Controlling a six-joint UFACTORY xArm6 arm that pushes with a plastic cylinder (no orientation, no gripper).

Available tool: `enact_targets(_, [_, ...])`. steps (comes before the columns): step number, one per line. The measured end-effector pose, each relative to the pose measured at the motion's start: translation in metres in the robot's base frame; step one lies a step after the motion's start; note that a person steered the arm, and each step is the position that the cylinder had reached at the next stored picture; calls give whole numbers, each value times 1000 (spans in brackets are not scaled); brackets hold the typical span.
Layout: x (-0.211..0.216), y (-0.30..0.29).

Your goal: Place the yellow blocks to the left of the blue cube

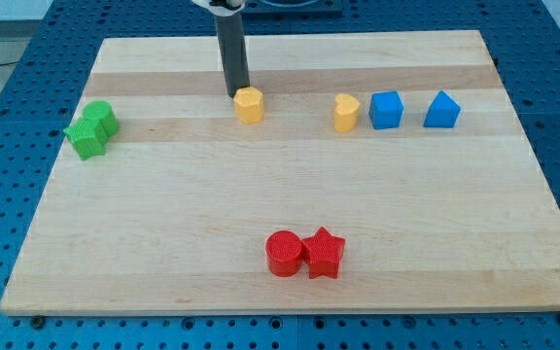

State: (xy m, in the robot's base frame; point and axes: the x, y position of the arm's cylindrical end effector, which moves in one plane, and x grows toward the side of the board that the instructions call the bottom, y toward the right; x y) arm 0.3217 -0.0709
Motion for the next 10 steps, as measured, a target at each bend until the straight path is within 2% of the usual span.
enact_targets(10, [60, -6])
